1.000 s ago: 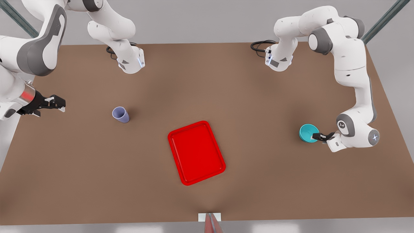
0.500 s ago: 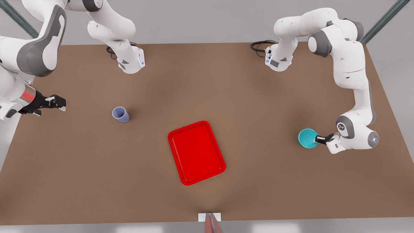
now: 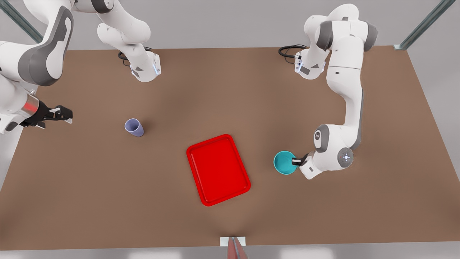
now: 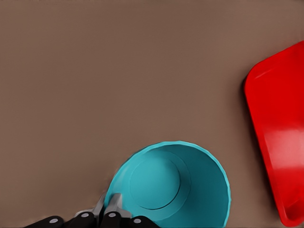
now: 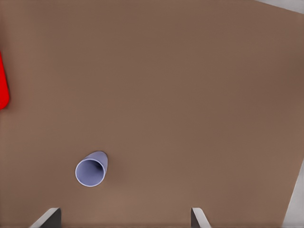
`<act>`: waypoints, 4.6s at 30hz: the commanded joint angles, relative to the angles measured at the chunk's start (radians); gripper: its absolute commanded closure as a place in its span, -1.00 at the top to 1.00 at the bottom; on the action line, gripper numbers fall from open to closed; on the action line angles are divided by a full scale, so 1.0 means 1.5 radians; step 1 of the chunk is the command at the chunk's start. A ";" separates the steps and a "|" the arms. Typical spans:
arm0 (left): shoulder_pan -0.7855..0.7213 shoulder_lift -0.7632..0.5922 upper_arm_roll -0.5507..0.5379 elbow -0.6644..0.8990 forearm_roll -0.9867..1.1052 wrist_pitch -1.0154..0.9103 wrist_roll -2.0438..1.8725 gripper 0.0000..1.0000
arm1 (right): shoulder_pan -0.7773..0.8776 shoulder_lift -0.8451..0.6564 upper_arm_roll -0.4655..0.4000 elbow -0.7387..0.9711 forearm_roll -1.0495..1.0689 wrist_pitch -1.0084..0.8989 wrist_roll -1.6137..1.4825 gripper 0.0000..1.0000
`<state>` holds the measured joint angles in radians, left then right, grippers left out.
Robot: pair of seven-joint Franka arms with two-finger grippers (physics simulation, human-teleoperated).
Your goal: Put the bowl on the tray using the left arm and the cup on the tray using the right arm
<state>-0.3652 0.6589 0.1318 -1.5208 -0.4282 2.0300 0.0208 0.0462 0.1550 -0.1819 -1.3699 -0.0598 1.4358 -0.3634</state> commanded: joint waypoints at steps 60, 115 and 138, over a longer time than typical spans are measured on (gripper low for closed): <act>0.133 -0.247 0.009 0.098 0.304 -0.303 0.064 1.00 | -0.021 -0.083 0.065 -0.623 0.056 0.458 0.049 1.00; 0.134 -0.198 0.009 0.100 0.300 -0.299 0.065 1.00 | -0.013 0.021 0.069 -0.686 0.056 0.553 0.041 -0.33; 0.133 -0.215 0.009 0.099 0.296 -0.306 0.064 1.00 | 0.179 0.132 0.094 -0.355 0.107 0.480 0.075 -0.57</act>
<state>-0.1657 0.3360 0.1457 -1.3729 0.0161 1.5708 0.1180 0.3271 0.3617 -0.0414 -1.8853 0.1117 2.1550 -0.2392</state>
